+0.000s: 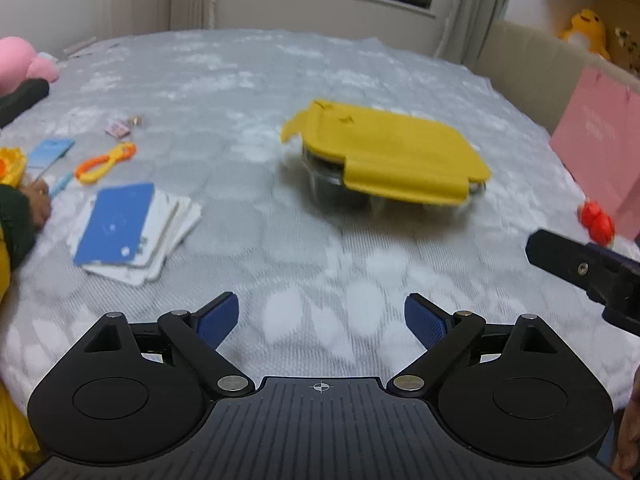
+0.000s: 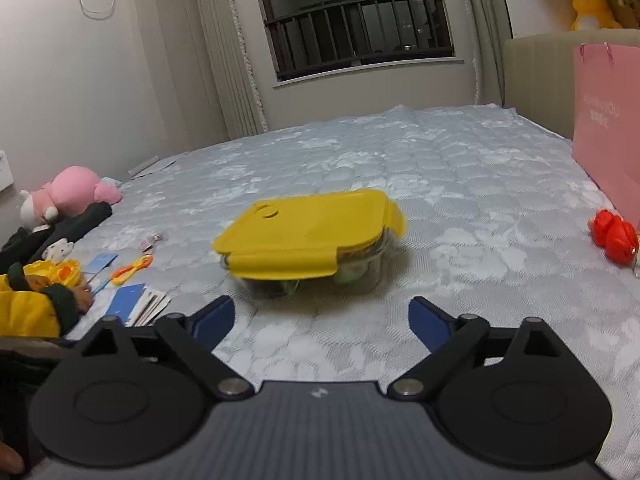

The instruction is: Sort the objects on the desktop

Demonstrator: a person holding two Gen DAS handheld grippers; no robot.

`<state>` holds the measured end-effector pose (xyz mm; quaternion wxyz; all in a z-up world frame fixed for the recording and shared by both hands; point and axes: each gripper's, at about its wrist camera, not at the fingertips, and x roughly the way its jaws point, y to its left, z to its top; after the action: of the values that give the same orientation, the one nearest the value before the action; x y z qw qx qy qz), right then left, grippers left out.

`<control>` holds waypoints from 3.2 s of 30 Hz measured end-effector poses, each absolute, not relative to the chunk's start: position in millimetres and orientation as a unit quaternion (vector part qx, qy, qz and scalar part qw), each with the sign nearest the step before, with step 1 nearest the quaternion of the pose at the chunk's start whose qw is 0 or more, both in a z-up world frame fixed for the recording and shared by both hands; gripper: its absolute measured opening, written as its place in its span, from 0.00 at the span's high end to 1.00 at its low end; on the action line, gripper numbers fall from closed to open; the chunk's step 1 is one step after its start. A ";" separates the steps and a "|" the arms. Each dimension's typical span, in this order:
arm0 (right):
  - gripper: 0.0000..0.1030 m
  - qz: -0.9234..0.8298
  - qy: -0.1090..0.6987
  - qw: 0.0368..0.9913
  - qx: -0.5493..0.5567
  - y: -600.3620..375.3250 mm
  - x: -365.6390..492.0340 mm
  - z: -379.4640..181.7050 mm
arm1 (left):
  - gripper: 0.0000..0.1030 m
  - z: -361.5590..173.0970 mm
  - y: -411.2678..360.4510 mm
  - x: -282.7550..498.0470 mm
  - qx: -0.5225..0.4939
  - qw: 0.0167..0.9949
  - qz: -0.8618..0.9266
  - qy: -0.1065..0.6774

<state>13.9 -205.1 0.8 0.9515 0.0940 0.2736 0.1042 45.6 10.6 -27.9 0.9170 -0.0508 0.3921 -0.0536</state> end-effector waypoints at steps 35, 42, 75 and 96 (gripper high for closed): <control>0.40 0.084 0.286 0.941 0.160 -240.3 157.3 -6.2 | 0.09 -8.4 48.5 189.0 -0.228 0.879 -0.164 0.387; 0.03 0.086 0.272 0.952 0.114 -228.2 89.0 4.1 | 0.07 -5.5 22.6 111.9 -0.071 0.920 -0.070 0.378; 0.00 0.047 0.294 0.951 0.086 -201.5 13.8 5.3 | 0.00 -13.5 -23.1 37.7 0.031 0.946 -0.017 0.322; 0.00 0.027 0.319 0.945 0.071 -197.8 41.6 -15.1 | 0.00 -40.4 -21.7 64.5 0.012 0.934 -0.017 0.358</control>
<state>41.6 -197.8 -15.1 0.9448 0.0707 0.3188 0.0273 64.5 -21.7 -40.4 0.9336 0.0119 0.3578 -0.0172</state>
